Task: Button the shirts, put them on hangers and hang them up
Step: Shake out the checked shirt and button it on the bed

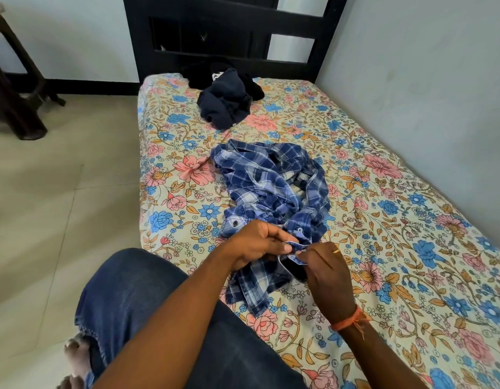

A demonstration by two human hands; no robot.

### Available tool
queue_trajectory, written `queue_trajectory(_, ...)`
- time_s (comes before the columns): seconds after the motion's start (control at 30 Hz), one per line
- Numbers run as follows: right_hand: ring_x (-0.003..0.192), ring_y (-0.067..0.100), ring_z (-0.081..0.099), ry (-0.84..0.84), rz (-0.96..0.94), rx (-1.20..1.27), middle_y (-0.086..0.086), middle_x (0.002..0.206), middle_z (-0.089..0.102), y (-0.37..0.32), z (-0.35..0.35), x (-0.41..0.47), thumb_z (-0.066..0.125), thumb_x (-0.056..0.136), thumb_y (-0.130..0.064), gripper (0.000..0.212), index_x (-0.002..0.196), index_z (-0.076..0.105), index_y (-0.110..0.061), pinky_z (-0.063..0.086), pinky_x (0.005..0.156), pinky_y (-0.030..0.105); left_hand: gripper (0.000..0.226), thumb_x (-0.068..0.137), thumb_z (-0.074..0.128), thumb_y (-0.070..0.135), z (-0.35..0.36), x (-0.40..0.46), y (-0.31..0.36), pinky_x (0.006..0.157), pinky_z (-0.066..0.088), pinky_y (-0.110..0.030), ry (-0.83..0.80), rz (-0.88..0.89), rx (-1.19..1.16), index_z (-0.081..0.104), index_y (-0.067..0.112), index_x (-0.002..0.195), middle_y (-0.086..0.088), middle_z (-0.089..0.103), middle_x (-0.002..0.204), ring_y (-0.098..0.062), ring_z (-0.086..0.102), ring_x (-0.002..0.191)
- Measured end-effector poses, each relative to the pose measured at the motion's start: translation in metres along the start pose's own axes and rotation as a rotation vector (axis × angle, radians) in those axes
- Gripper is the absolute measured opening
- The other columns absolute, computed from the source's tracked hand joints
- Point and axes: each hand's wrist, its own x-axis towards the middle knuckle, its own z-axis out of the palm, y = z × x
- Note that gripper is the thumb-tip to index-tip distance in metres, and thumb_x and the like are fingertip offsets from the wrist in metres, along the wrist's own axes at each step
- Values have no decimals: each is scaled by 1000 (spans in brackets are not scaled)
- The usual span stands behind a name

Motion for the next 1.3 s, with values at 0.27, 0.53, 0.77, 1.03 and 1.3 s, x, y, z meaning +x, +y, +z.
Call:
queue_trajectory(0.27,71,16,45,-50,114,85,8,85,52,0,-2,5,50,93,-14,17,80,58,-6,44,53,33,37,74,76,-11,-1,-2,1,82,58,-27,-8,11,43,70,0,109,-3,74,88,-14,68,84)
queue_trajectory(0.53,80,3,50,-127,402,304,-2,91,51,-4,-6,14,66,82,6,17,86,64,-11,40,68,10,29,72,82,-2,2,-6,4,70,56,-23,72,178,245,74,2,99,-10,74,85,-11,68,74)
queue_trajectory(0.77,86,0,61,-180,441,398,-10,91,65,2,-4,19,74,79,6,29,95,73,-18,50,73,21,19,77,80,3,6,-5,2,61,47,-12,162,324,450,77,12,93,3,74,77,0,62,62)
queue_trajectory(1.03,72,7,59,-132,505,382,-9,77,63,4,0,23,79,78,-1,15,77,71,-14,47,62,25,7,86,73,19,10,-2,1,64,46,-25,278,443,793,75,15,91,2,70,79,-8,58,68)
queue_trajectory(1.3,75,-1,55,-17,544,387,-11,76,58,-2,2,31,60,75,-20,8,75,64,-14,37,67,5,9,96,55,17,21,0,1,75,49,-38,374,608,1095,61,10,94,-4,64,86,-20,50,85)
